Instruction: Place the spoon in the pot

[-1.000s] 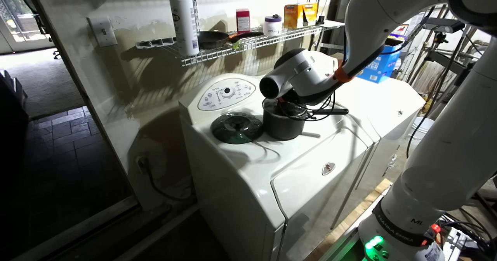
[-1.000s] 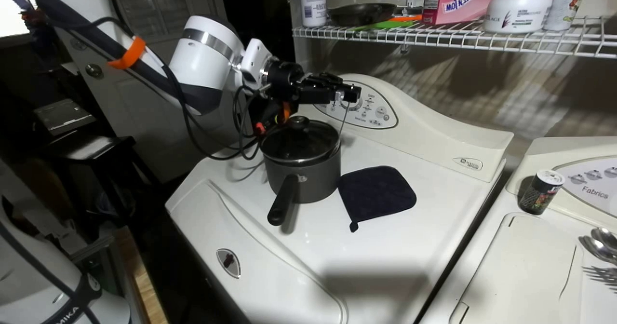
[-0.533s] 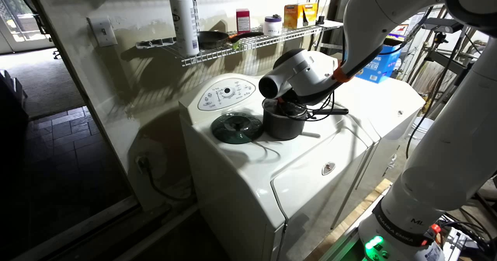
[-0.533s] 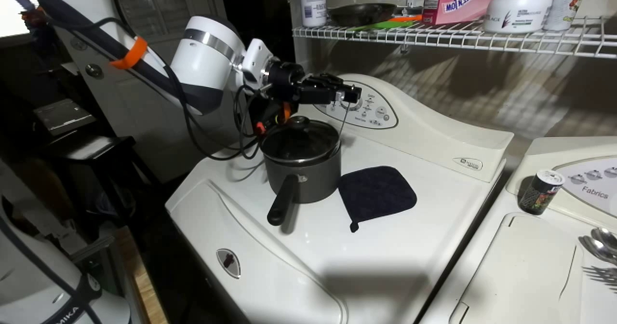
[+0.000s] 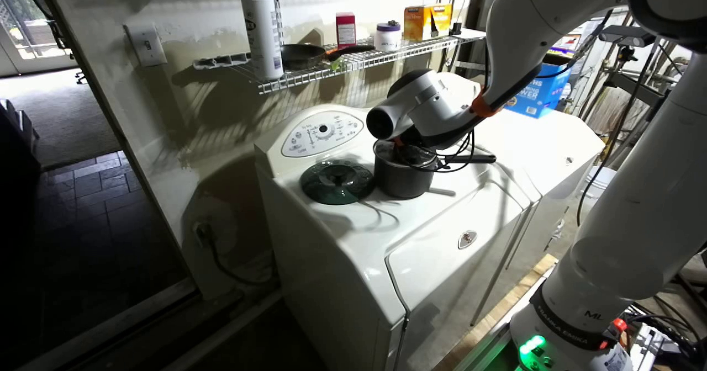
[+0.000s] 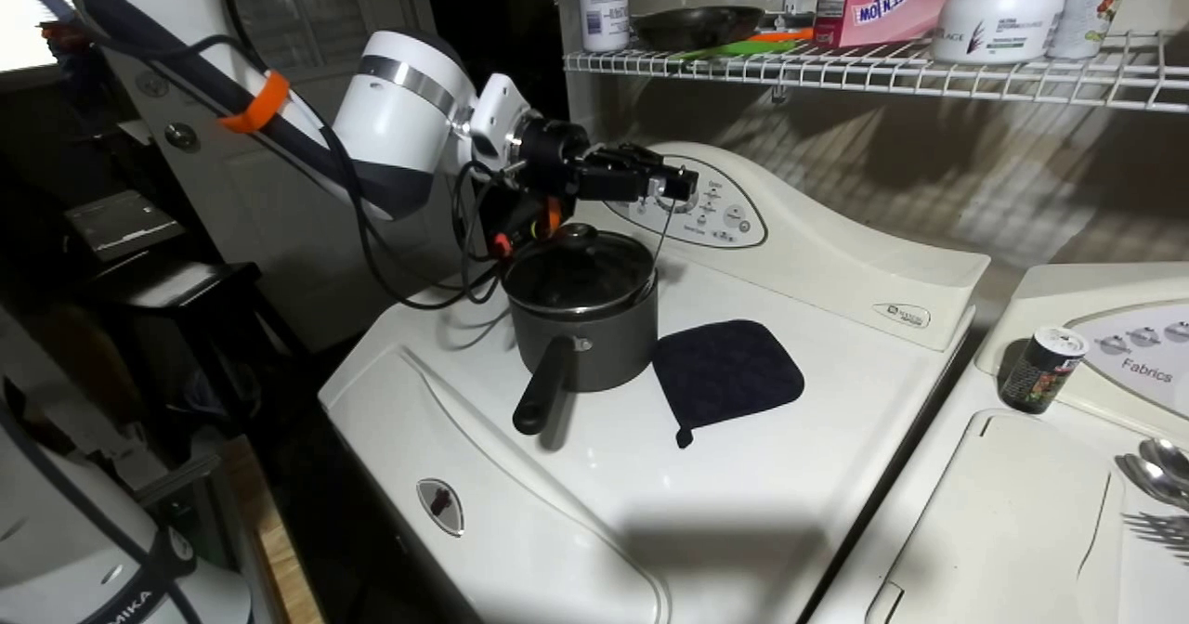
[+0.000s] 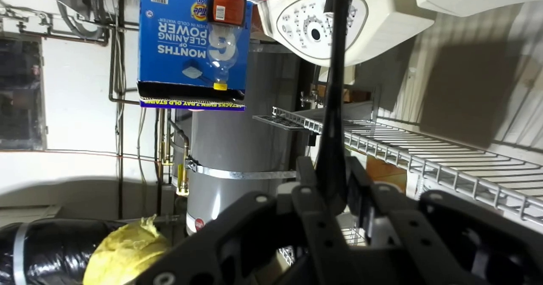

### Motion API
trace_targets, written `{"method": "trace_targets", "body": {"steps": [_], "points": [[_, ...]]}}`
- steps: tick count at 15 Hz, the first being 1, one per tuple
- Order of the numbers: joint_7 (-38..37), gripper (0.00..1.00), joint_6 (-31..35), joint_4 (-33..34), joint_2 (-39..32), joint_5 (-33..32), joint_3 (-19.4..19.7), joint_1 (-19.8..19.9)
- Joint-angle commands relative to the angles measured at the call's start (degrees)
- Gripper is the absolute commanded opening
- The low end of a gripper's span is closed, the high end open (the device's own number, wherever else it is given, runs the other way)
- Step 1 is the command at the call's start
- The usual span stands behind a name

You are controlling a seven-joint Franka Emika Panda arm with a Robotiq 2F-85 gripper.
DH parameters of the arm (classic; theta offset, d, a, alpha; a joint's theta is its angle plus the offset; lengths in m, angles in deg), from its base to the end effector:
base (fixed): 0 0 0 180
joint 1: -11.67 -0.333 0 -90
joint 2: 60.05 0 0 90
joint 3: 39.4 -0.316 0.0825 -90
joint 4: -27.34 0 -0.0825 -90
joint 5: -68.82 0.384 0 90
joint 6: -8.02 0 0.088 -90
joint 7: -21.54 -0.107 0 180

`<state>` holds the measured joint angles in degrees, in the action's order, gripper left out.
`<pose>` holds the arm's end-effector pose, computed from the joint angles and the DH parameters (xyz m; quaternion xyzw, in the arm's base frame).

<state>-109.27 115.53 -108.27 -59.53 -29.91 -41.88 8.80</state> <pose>0.5040 -0.0278 0.3619 0.6401 -0.3814 0.5437 0.3862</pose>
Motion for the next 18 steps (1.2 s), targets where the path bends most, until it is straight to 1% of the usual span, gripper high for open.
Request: {"method": "trace_targets", "body": {"steps": [1, 18], "points": [[1.27, 0.05, -1.02, 1.64, -2.75, 2.36, -0.02, 0.09], [3.06, 0.05, -0.77, 3.72, -4.99, 5.57, -0.03, 0.28]]}}
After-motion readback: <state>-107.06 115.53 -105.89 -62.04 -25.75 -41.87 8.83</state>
